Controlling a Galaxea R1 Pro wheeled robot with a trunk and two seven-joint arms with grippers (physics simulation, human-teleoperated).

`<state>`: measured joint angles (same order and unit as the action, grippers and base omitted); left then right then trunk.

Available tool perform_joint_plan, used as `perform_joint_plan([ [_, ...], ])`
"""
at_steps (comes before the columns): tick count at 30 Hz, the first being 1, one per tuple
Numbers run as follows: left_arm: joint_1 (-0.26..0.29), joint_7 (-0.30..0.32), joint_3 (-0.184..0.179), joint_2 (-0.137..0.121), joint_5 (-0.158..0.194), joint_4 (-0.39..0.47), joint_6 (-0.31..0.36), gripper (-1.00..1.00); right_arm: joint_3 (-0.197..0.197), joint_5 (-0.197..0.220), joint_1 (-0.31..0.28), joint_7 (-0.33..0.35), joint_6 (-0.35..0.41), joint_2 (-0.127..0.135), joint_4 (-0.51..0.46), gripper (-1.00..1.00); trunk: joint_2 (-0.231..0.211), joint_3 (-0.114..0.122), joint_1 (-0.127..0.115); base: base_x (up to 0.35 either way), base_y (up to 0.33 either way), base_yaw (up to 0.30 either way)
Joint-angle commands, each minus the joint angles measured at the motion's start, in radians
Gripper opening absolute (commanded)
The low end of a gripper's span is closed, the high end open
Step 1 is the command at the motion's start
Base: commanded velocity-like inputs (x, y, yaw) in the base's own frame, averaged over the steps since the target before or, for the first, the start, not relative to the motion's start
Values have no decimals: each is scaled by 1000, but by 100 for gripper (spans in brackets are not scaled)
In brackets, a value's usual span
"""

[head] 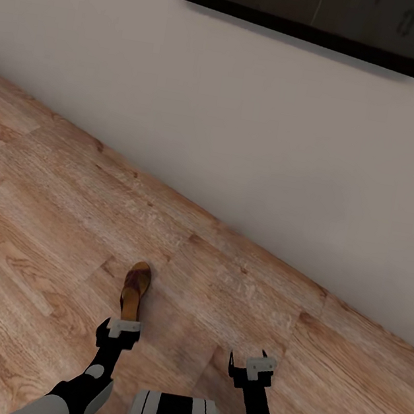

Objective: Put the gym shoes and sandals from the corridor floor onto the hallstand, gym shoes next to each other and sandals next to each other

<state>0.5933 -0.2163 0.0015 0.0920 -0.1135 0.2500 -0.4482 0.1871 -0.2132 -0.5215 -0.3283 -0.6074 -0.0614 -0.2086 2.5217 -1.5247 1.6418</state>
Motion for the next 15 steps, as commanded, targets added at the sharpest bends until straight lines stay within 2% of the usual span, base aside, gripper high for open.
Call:
perform_joint_plan([
  [1,0,0,0,0,0,0,0,100,0,0,0,0,0,0,0,100,0,0,0,112,0,0],
  [15,0,0,0,0,0,0,-1,100,0,0,0,0,0,0,0,100,0,0,0,36,0,0],
])
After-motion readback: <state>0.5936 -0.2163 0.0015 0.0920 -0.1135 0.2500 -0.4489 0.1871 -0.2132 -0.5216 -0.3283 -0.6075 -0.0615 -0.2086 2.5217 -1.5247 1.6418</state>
